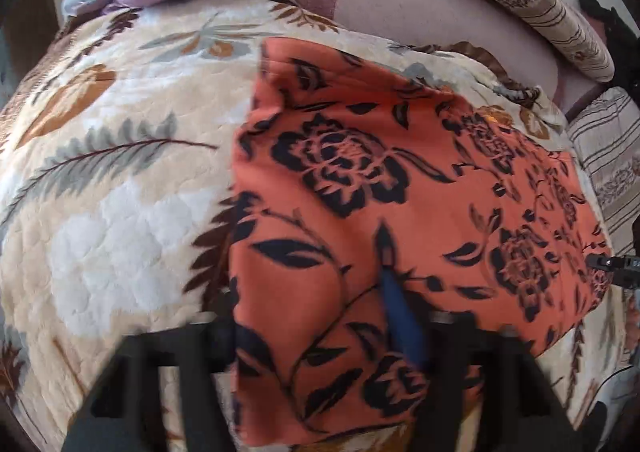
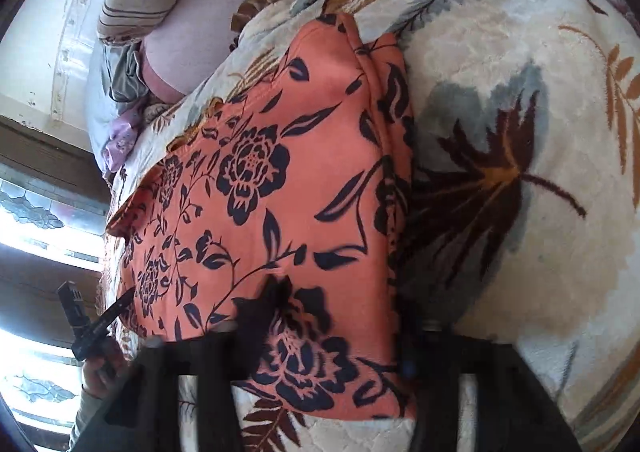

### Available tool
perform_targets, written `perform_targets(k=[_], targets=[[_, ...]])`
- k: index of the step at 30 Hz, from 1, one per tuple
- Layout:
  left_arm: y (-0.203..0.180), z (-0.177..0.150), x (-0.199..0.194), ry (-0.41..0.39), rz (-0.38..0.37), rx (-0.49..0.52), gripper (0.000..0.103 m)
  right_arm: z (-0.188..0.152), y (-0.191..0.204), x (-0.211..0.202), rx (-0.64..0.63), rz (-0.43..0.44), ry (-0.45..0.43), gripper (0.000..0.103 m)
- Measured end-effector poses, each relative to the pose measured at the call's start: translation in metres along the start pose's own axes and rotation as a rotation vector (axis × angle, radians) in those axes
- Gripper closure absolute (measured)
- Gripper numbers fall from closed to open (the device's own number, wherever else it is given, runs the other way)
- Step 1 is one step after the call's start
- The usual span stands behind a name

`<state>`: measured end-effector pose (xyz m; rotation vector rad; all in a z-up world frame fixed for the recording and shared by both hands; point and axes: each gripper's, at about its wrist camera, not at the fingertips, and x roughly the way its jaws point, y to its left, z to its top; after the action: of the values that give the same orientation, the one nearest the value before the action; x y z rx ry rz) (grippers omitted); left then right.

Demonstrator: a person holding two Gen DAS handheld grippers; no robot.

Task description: Fold small clothes

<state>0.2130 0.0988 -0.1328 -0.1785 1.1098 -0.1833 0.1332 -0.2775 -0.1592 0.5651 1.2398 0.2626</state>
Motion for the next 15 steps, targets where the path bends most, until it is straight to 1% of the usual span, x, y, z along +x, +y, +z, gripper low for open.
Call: perform_targets(k=[1,2,4,6,7,9,10,11,12,13,14,15], targets=[[-0.002,0.009,-0.003,0.022,0.001,-0.037,0.083,-0.001,0.007,-0.004,-0.015,-0.009,0.001,0.075],[-0.005,0.017,-0.011,0.017,0.015,-0.047,0.085,-0.003,0.013,-0.013,-0.017,0.003,-0.006,0.076],[-0.011,0.025,-0.039,-0.029,0.004,-0.034,0.086,-0.009,0.026,-0.037,-0.019,0.037,-0.052,0.078],[-0.018,0.022,-0.074,-0.08,-0.019,-0.005,0.086,-0.022,0.04,-0.063,-0.048,0.06,-0.076,0.079],[-0.02,0.014,-0.093,-0.101,-0.027,0.011,0.086,-0.032,0.047,-0.074,-0.069,0.069,-0.083,0.08],[-0.021,-0.011,-0.124,-0.123,-0.051,0.043,0.086,-0.062,0.049,-0.095,-0.091,0.087,-0.087,0.08],[-0.02,-0.029,-0.135,-0.121,-0.067,0.052,0.085,-0.082,0.044,-0.101,-0.09,0.091,-0.079,0.08],[-0.017,-0.05,-0.14,-0.108,-0.082,0.049,0.082,-0.101,0.035,-0.102,-0.08,0.091,-0.061,0.08],[-0.013,-0.071,-0.137,-0.081,-0.09,0.041,0.079,-0.122,0.022,-0.098,-0.06,0.079,-0.035,0.079],[-0.008,-0.094,-0.129,-0.041,-0.092,0.037,0.072,-0.142,0.007,-0.09,-0.043,0.046,-0.009,0.072],[-0.002,-0.113,-0.116,-0.003,-0.071,0.035,0.059,-0.161,-0.009,-0.077,-0.033,0.0,0.028,0.056],[0.006,-0.133,-0.102,0.041,-0.027,0.03,0.054,-0.177,-0.026,-0.064,-0.012,-0.043,0.08,0.042]])
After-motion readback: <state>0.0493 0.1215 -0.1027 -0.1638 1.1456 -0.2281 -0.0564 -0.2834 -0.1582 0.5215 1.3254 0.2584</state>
